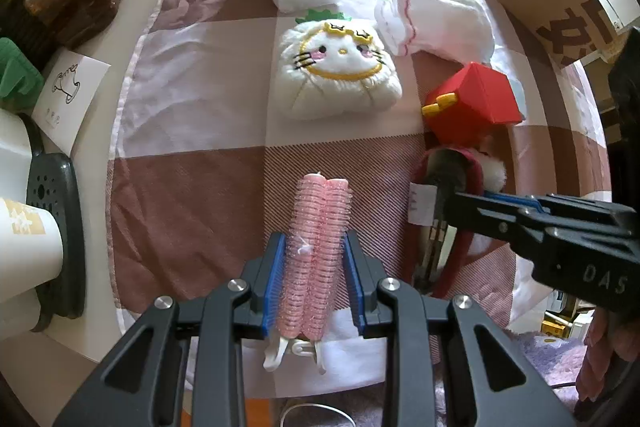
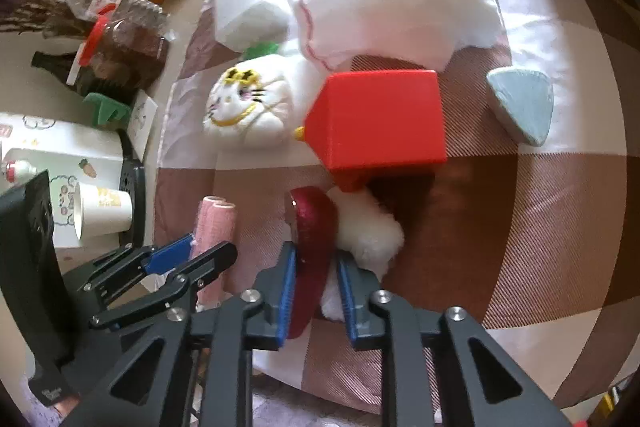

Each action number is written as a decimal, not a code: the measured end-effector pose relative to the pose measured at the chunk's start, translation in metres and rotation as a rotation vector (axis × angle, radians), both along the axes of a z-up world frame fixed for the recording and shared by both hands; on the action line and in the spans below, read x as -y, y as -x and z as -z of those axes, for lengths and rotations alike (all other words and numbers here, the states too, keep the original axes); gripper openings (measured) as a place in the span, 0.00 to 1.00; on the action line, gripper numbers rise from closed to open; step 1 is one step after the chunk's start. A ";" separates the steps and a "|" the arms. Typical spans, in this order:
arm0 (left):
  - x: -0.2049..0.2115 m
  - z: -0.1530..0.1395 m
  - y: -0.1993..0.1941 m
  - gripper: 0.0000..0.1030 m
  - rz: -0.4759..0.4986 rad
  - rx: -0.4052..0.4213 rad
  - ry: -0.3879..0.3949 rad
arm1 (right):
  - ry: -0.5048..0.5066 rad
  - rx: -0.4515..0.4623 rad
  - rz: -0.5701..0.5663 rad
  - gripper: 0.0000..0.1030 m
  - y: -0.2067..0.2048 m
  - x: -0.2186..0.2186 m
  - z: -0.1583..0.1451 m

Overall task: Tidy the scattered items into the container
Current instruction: 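Lift the pink hair rollers with the left tool while the right tool lifts the stapler, then carry the hair rollers into the cardboard box while the right tool carries the stapler in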

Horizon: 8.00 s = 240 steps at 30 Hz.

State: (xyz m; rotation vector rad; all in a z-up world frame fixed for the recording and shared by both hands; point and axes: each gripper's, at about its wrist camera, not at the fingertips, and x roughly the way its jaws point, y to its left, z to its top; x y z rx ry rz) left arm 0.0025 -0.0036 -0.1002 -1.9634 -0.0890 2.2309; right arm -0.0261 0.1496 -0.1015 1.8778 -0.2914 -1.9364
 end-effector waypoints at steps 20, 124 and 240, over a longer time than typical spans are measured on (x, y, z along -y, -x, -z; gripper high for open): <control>0.009 -0.062 0.007 0.28 -0.069 -0.087 -0.012 | 0.010 -0.135 -0.030 0.14 -0.008 -0.015 -0.077; -0.263 -0.114 0.071 0.27 0.520 -0.227 0.038 | -0.125 -0.282 0.494 0.14 -0.002 -0.234 -0.130; -0.358 -0.143 0.334 0.27 0.461 -0.218 -0.126 | -0.175 -0.383 0.427 0.14 0.260 -0.306 -0.158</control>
